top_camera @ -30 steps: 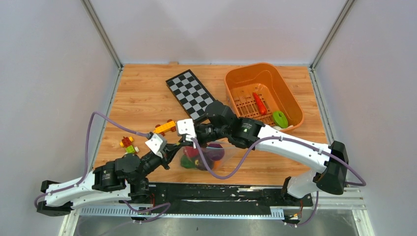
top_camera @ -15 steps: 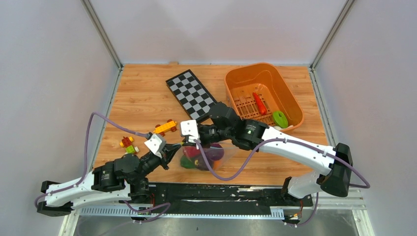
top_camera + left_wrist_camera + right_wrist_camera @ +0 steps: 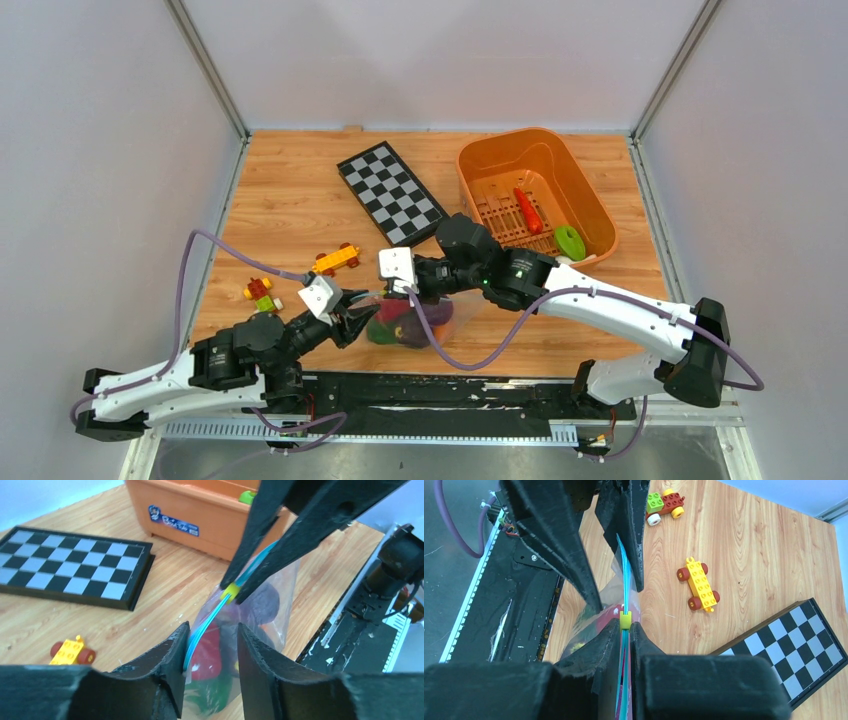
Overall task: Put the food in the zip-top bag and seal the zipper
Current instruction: Zip the zipper food storage bag at the center of the board.
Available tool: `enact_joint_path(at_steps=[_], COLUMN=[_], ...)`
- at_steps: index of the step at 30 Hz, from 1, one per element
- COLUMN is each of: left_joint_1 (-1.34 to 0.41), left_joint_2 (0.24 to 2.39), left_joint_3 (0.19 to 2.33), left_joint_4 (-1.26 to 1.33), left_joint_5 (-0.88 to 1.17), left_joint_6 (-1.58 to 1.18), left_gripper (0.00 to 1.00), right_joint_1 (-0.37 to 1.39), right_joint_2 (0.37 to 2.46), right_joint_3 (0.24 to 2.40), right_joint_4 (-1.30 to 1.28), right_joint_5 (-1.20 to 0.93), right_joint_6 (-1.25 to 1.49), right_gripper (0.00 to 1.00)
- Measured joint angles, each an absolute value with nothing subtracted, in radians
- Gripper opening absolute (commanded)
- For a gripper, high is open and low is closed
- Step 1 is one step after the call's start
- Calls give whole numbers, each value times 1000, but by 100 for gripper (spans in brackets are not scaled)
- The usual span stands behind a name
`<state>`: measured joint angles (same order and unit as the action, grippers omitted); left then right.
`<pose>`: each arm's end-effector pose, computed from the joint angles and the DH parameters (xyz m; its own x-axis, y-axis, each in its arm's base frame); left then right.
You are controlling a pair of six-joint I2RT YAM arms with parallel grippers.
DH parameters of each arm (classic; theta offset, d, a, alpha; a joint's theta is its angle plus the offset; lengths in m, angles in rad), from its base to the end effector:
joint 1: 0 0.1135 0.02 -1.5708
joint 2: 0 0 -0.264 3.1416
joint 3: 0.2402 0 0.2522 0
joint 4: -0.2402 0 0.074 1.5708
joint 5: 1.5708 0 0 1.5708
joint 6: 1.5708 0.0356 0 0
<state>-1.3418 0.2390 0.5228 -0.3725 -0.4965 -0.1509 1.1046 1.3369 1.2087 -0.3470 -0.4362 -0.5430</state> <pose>0.0362 -0.0806 0.2929 -0.1324 -0.0142 -0.9911 0.7371 0.6671 -0.1080 0.1232 0.2783 0.3499 0.3295 -0.3870 -0.8612 -0.9440 -0.1497 -0.2940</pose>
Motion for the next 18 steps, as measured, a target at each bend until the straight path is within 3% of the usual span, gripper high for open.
enact_joint_path(at_steps=[3,12,15,18], left_joint_1=[-1341,-1341,-1341,-1341], left_joint_2=[273,292,291,290], left_joint_3=[522,515,515,515], left_joint_4=[-336,-304,-309,-310], left_joint_5=[-455,-433,-440,-453], left_joint_6=[-142,-123,-124,-125], left_gripper=[49,7,0,0], right_joint_1=[1103,1103,1103,1103], right_joint_2=[1337,1337,1337,1337], right_joint_3=[1211,1211,1211,1211], right_joint_4=[-358,-371,-371,-371], right_joint_5=[-436,-436,-436,-431], right_joint_6=[-541,-540,-540,-540], right_gripper=[0,0,0,0])
